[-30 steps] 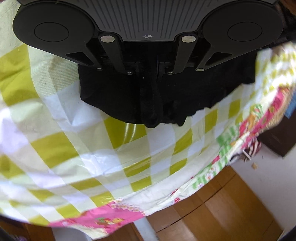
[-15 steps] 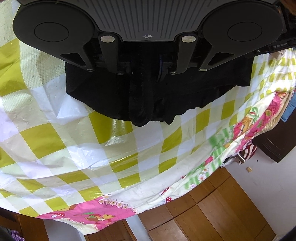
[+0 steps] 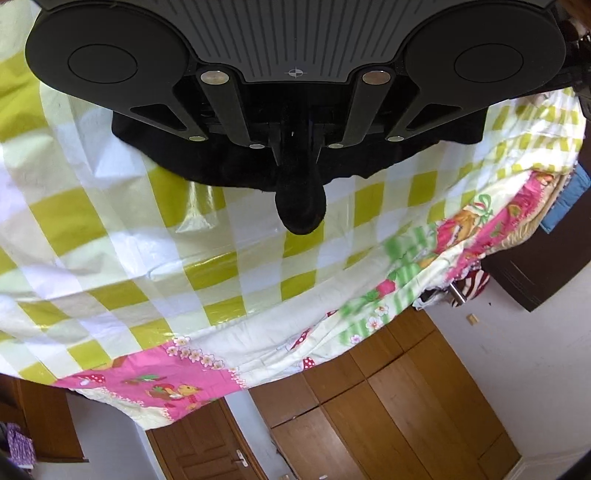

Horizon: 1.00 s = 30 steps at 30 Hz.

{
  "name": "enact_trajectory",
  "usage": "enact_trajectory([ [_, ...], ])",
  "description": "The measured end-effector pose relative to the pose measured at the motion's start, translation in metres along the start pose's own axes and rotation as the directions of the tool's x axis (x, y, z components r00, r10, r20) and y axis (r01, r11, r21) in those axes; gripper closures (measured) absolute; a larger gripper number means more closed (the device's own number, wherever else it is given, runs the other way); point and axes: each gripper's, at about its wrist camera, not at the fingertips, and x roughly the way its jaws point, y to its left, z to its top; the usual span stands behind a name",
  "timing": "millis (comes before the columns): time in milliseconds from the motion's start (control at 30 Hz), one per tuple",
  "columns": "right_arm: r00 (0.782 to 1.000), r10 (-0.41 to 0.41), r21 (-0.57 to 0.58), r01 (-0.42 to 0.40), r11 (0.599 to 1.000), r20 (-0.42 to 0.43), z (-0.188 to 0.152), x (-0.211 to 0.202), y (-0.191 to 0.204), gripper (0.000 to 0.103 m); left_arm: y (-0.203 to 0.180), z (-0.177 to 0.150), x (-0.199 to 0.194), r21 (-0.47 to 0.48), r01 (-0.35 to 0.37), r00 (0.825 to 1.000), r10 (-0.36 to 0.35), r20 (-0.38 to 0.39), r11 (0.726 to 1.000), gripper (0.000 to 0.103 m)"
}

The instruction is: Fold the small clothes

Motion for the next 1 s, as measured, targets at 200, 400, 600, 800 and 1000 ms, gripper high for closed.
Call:
enact_trajectory([
  [200,0.999,-0.009,0.083,0.012,0.996,-0.037,-0.013,0.006,-0.026,0.084,-0.006,-0.003,-0.005,0.066,-0.018,1.0,0.017,0.008,0.998,0.075],
  [400,0.993,-0.04,0.119,0.028,0.993,0.107,-0.015,-0.062,-0.036,0.073,-0.005,-0.006,-0.04,0.096,-0.068,0.995,0.06,0.085,0.993,0.075],
  [600,0.995,0.073,-0.061,-0.069,0.996,0.067,-0.053,-0.081,0.012,0.072,-0.043,-0.029,-0.066,0.236,-0.086,0.986,0.049,0.157,0.968,0.075],
  [800,0.999,-0.035,-0.121,0.036,0.992,0.008,-0.078,-0.054,-0.003,0.082,-0.043,-0.058,-0.038,0.29,-0.09,0.995,0.077,0.058,0.953,0.072],
  [1000,0.997,-0.045,-0.075,0.05,0.996,0.064,-0.066,-0.082,-0.008,0.073,-0.052,-0.055,-0.057,0.294,-0.061,0.997,0.043,0.068,0.954,0.072],
])
